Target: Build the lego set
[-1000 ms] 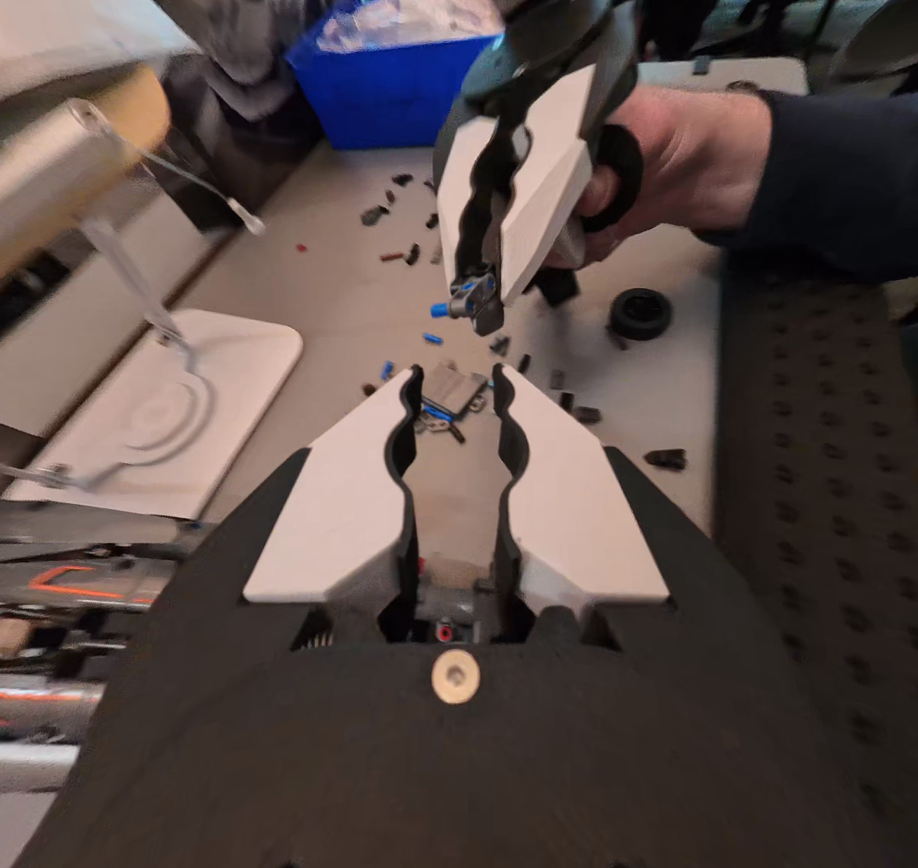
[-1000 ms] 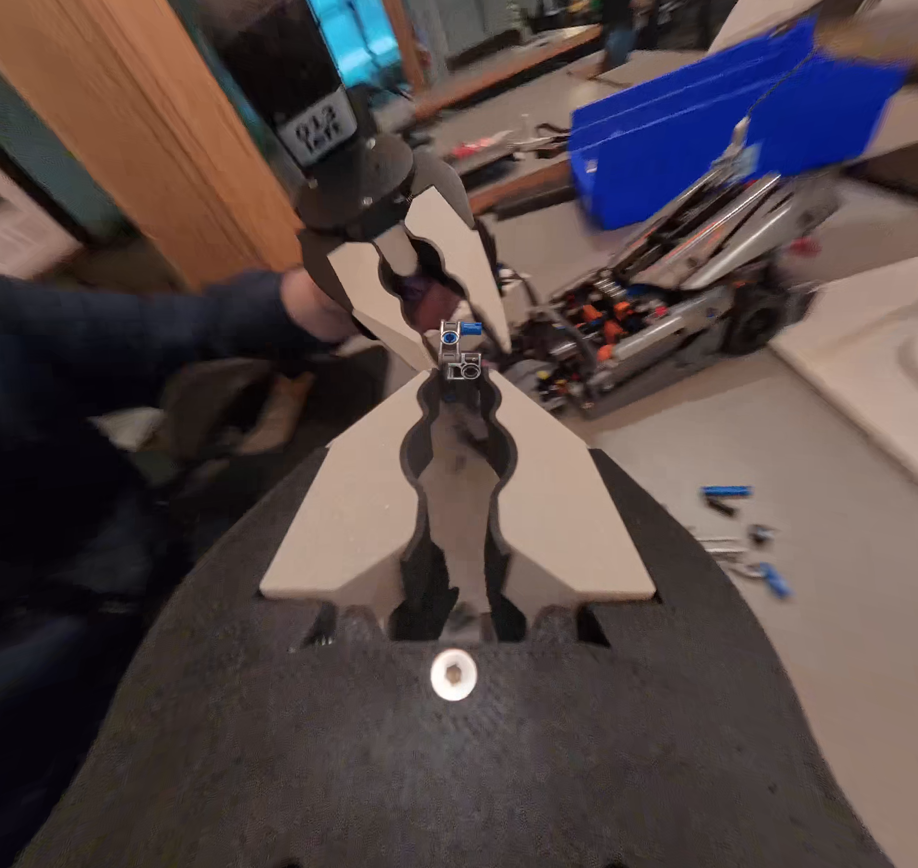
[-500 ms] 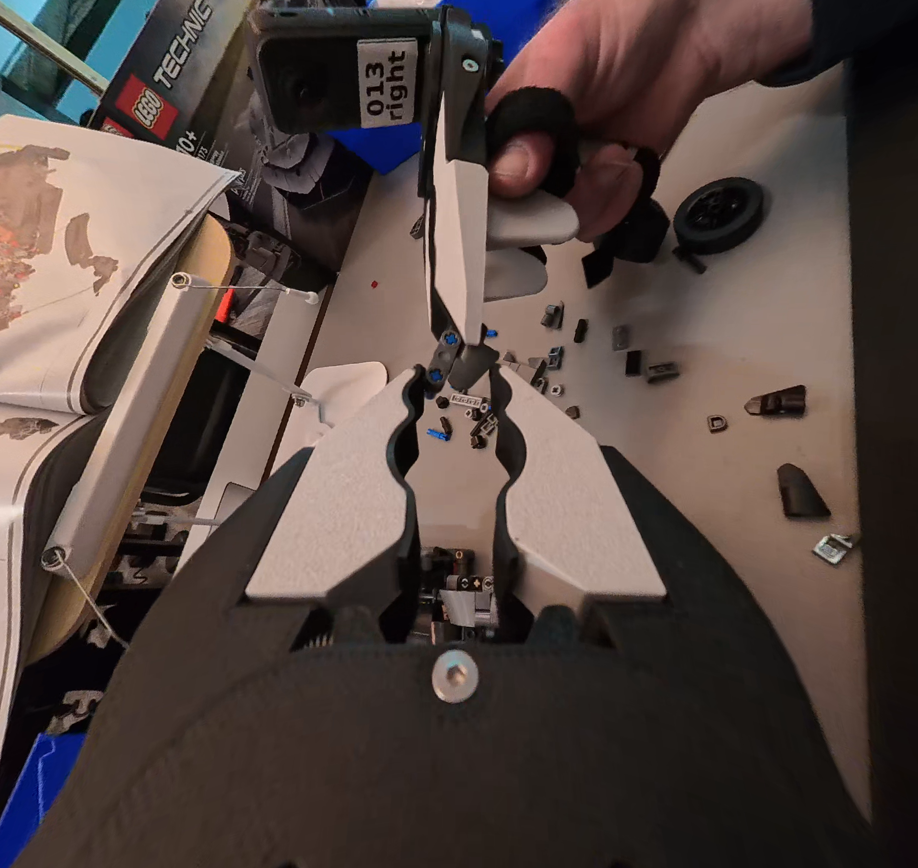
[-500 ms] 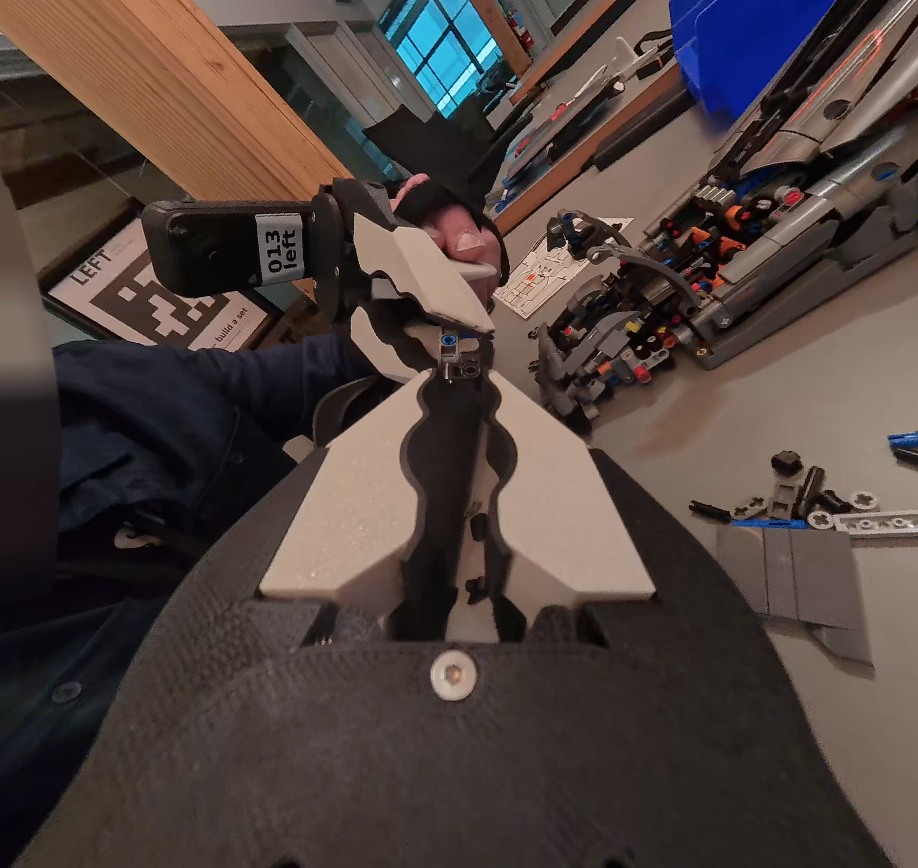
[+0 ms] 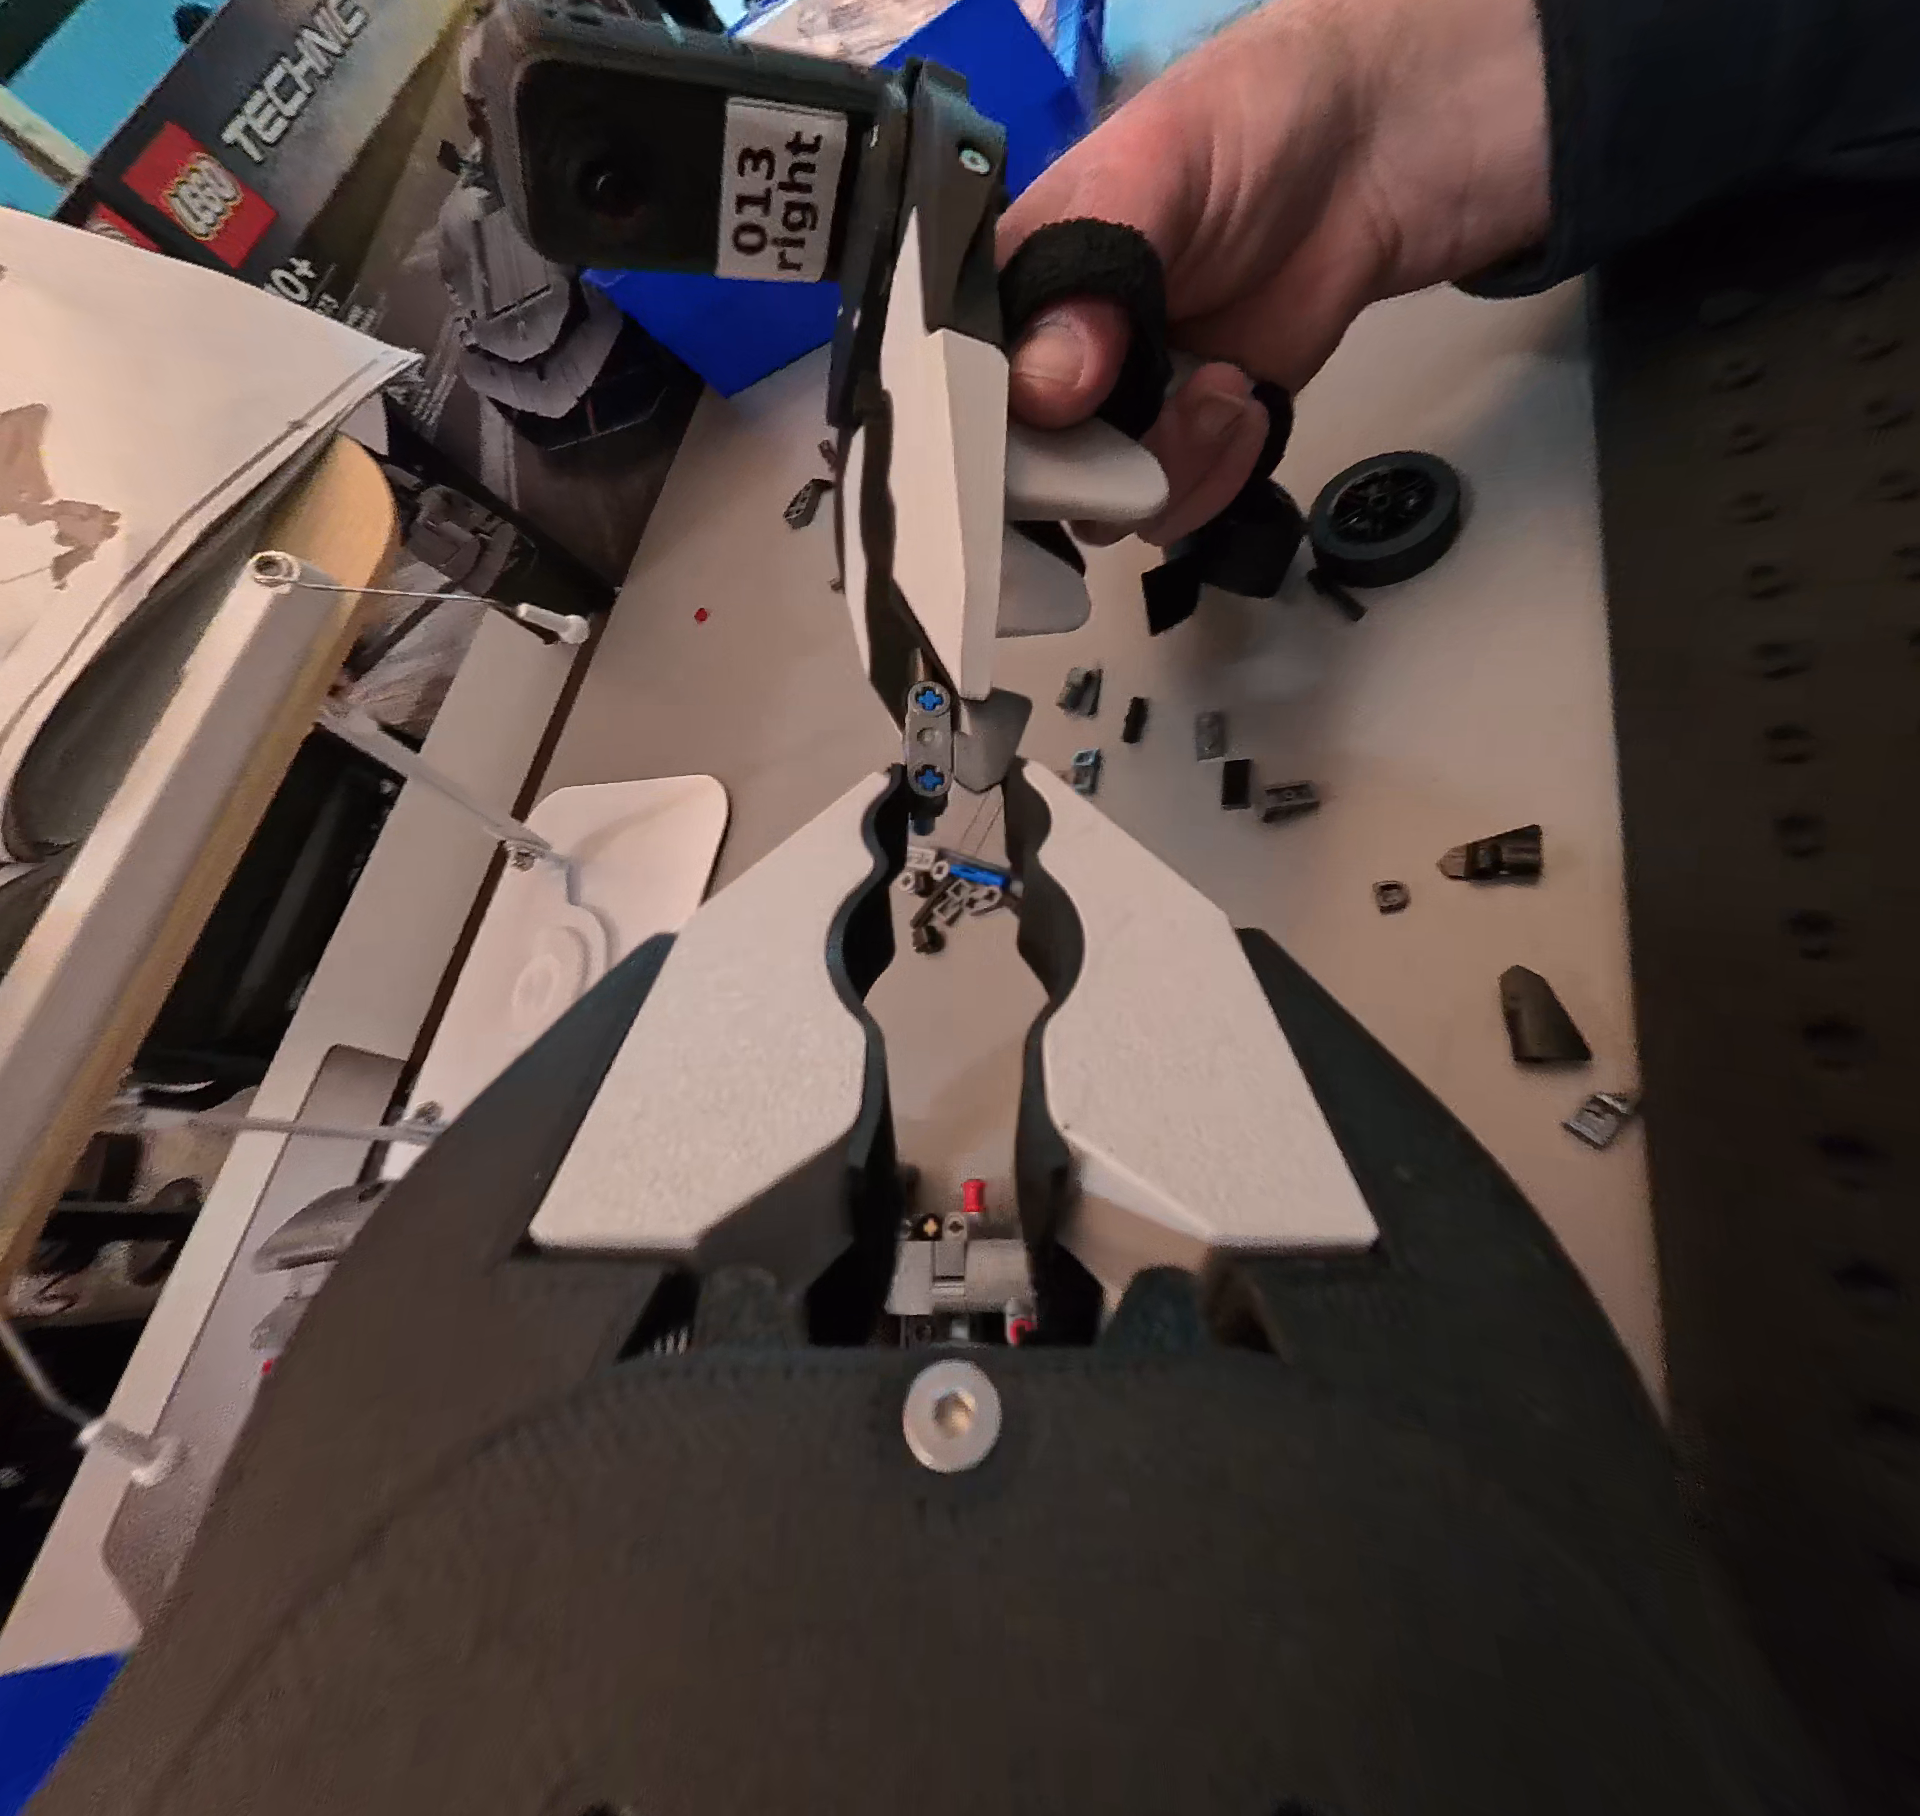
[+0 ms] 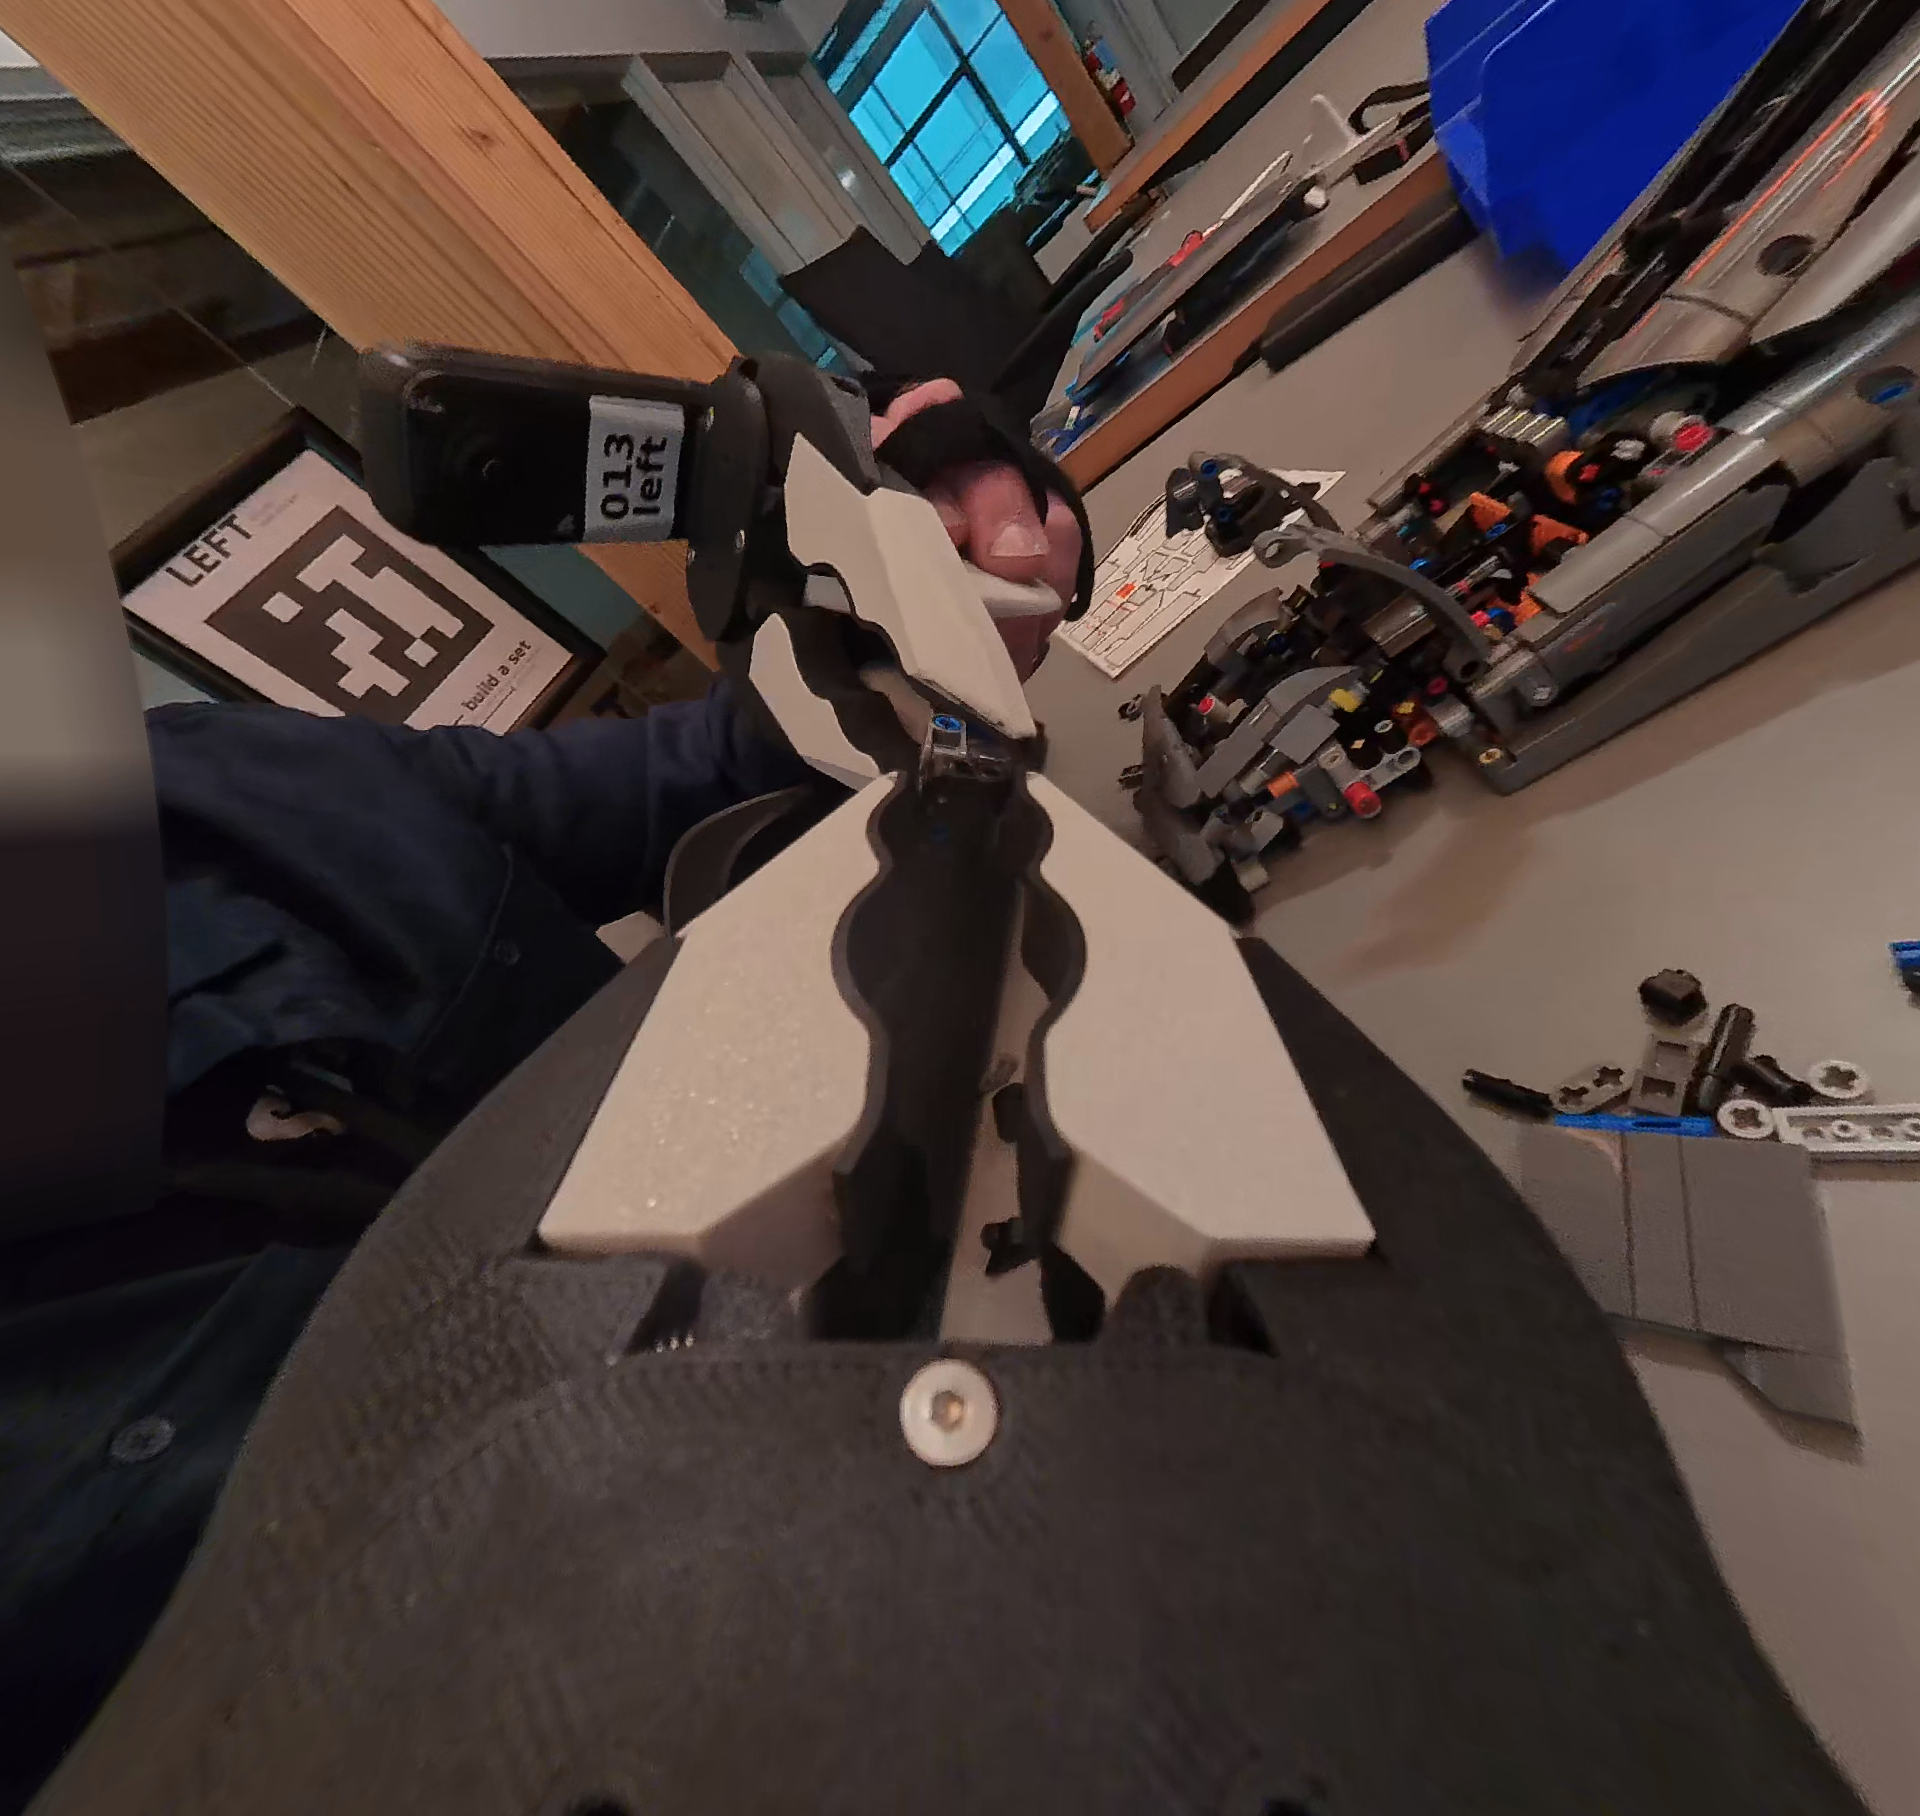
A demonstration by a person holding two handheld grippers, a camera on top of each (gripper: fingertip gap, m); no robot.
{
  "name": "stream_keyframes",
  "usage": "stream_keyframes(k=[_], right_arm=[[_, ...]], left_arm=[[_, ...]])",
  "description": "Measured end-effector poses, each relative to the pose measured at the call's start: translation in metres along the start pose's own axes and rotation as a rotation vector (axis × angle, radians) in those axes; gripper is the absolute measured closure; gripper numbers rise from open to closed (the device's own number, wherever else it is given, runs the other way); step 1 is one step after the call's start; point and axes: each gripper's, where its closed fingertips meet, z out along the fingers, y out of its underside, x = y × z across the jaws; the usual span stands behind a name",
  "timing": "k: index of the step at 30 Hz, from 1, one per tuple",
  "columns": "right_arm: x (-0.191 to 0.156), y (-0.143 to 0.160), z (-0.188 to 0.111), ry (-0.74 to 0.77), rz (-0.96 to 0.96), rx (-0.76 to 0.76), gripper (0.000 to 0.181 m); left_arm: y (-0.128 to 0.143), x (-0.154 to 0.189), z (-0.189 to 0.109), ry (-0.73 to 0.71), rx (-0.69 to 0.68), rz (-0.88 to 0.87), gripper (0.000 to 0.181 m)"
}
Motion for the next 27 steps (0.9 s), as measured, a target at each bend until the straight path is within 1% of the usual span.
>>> stream_keyframes(k=[4, 7, 11, 15, 17, 20, 24, 27], right_arm=[[-0.015, -0.002, 0.001, -0.077, 0.001, 0.007, 0.166], [-0.021, -0.004, 0.001, -0.126, 0.009, 0.021, 0.166], [-0.022, -0.006, 0.002, -0.119, -0.017, 0.032, 0.165], [-0.022, -0.010, 0.000, -0.058, -0.096, 0.039, 0.158], [-0.019, -0.015, -0.002, -0.001, -0.154, 0.057, 0.153], [-0.019, -0.019, -0.005, 0.104, -0.303, 0.045, 0.148], [-0.020, -0.019, -0.002, 0.237, -0.530, 0.006, 0.147], [-0.021, -0.017, 0.003, 0.285, -0.626, -0.016, 0.149]], left_arm=[[-0.014, 0.003, -0.008, 0.039, 0.079, -0.034, 0.166], [-0.021, 0.003, -0.011, 0.041, 0.110, -0.043, 0.166], [-0.023, 0.003, -0.013, 0.064, 0.137, -0.074, 0.167], [-0.025, 0.001, -0.016, 0.094, 0.179, -0.132, 0.168], [-0.025, -0.002, -0.018, 0.099, 0.199, -0.162, 0.167], [-0.024, -0.007, -0.021, 0.114, 0.232, -0.223, 0.168], [-0.021, -0.010, -0.022, 0.134, 0.254, -0.280, 0.169], [-0.020, -0.009, -0.020, 0.149, 0.255, -0.303, 0.169]])
